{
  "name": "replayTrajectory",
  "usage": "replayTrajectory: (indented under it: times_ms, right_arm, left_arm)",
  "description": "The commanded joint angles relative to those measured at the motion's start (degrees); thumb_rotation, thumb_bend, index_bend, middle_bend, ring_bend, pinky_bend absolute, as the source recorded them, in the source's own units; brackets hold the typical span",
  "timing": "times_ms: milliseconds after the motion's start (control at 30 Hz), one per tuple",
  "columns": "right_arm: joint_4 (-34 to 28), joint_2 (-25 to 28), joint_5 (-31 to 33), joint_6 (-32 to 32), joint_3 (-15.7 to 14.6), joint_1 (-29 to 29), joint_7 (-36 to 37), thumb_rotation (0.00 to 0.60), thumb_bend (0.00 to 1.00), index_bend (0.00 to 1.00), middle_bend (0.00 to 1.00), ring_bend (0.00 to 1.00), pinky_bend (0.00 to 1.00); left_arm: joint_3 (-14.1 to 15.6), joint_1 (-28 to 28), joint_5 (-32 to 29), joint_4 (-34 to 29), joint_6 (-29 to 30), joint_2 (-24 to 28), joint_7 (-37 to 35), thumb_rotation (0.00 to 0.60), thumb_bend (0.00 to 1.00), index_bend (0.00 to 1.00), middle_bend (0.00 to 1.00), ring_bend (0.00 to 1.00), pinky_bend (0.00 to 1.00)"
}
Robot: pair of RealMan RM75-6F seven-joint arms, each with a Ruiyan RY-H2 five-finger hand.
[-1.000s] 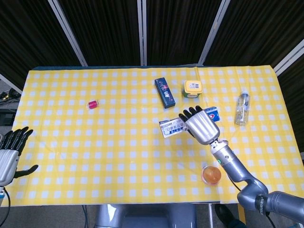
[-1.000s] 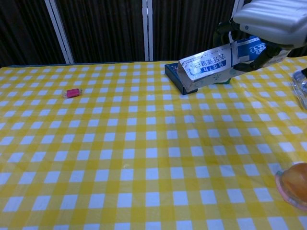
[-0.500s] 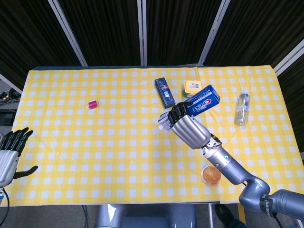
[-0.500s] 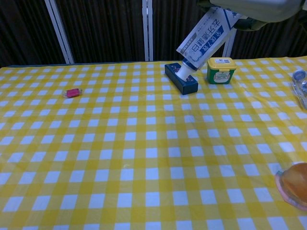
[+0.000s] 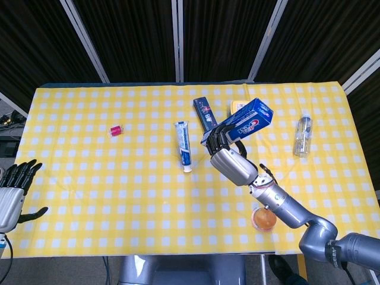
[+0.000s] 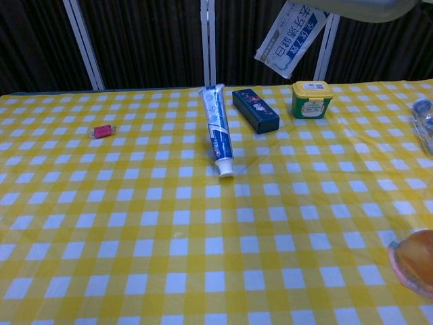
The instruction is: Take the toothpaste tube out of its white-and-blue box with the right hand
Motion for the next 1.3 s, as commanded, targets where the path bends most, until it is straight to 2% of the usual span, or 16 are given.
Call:
replayTrajectory:
  times_ms: [33,233,333,600,700,733,833,933,1133,1233,1300]
  right_arm:
    - [-0.65,0.35,0.84,1.46,0.29,-0.96,2.77,0.600,0.28,0.43,0.45,0.39,0.47]
    - [-3.54,-2.50,10.79,2.55,0.61,-4.12,16.76,0.600,0.28,0.43,0.45,0.38,0.46]
    - [-3.46,-5.25,15.13,0.52,0.01,-4.02,19.99,0.600,0.28,0.43,0.45,0.38,0.46]
    - [-0.42,-11.79,21.62,-3.29,-2.20,-3.16,24.41,0.600,0.27,0.38,0.42,0.35,0.44]
    - [0.97,-13.74,22.34,-3.99,-3.37,-2.94,25.11,0.600,0.26,0.34,0.40,0.33,0.43]
    - [1.35,-14.27,22.46,-4.17,-3.73,-2.91,25.40,0.600,0.24,0.30,0.38,0.31,0.42]
    - [2.14,-15.33,22.84,-4.90,-4.75,-2.85,26.40,0.600,0.10,0.13,0.25,0.24,0.40]
    - [1.82,-15.46,23.30,-5.31,-5.39,-2.93,27.71,0.600,0.01,0.02,0.14,0.19,0.36]
    - [-1.72,-12.71,21.82,-2.61,-6.36,-4.49,28.95,0.600,0.00,0.01,0.11,0.15,0.27]
    - [-4.43,-9.07,17.93,1.96,-7.83,-7.41,31.58,0.600,0.00,0.01,0.10,0.12,0.21]
    - [-5.18,-5.72,13.96,6.50,-9.30,-10.48,36.24,0.600,0.00,0.01,0.09,0.09,0.17]
  left_arm:
    - [0.03,0.00,0.06,-0.03,0.00,0.00,0.01,0.600,0.00,0.00,0.00,0.00,0.00]
    - [0.08,-0.07,-0.01,-0.02,-0.21,-0.15,0.29,0.600,0.00,0.00,0.00,0.00,0.00]
    - [-0.06,-0.18,-0.48,-0.05,-0.49,-0.31,0.60,0.600,0.00,0.00,0.00,0.00,0.00]
    - [-0.42,-0.35,-1.47,0.37,-0.96,-0.16,-0.22,0.600,0.00,0.00,0.00,0.00,0.00]
    - [-0.54,-0.50,-1.76,0.59,-1.27,-0.09,-0.72,0.600,0.00,0.00,0.00,0.00,0.00]
    - [-0.60,-0.52,-1.84,0.63,-1.28,-0.06,-0.84,0.600,0.00,0.00,0.00,0.00,0.00]
    - [-0.68,-0.57,-1.98,0.76,-1.37,0.00,-1.06,0.600,0.00,0.00,0.00,0.00,0.00]
    - [-0.58,-0.69,-2.20,0.88,-1.84,0.01,-0.98,0.600,0.00,0.00,0.00,0.00,0.00]
    - [-0.55,-0.70,-2.37,0.51,-1.97,0.25,-1.00,0.600,0.00,0.00,0.00,0.00,0.00]
    - [-0.60,-0.40,-1.87,0.38,-1.08,0.50,-1.67,0.600,0.00,0.00,0.00,0.00,0.00]
    - [-0.61,-0.15,-1.13,0.45,-0.19,0.59,-2.36,0.600,0.00,0.00,0.00,0.00,0.00]
